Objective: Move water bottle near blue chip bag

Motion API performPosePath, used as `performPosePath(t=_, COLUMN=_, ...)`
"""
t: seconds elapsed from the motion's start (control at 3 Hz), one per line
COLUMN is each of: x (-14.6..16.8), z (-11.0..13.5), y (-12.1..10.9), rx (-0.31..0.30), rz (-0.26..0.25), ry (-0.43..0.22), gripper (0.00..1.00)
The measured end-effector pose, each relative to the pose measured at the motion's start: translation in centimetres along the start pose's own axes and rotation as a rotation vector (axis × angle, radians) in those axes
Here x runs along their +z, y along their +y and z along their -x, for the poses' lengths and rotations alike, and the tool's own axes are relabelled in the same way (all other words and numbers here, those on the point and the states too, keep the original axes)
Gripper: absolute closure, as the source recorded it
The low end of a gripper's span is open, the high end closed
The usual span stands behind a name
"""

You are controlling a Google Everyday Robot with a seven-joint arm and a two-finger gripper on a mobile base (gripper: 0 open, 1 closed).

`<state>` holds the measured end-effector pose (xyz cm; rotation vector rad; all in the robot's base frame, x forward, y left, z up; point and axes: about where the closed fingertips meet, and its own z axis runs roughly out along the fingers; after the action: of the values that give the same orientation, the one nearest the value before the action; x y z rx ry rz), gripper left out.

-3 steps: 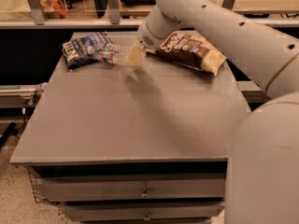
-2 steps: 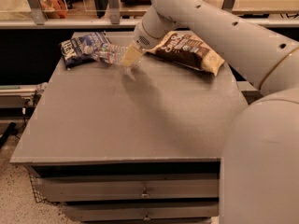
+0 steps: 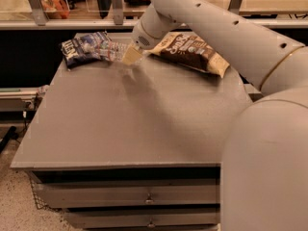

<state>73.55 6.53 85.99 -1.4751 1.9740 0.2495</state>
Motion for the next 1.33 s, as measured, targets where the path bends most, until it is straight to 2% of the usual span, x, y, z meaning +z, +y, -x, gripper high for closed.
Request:
performPosePath(t=0.33, x=0.11, z=0.15, y=0.59, rx=-0.009, rz=0.018, ry=-0.004, gripper=0.07)
performPosePath(t=0.67, x=-0.07, z=-0.43, y=1.37, rx=-0.006, rz=0.036, ry=-0.002, gripper=0.00)
performPosePath(t=1.0, x=-0.05, z=-0.48, y=1.47, rx=-0.002, rz=0.036, ry=-0.006, gripper=0.00)
performPosePath(t=1.33, x=-0.56, z=-0.44, y=1.00, rx=0.017, rz=0.015, ry=-0.025, gripper=0.00)
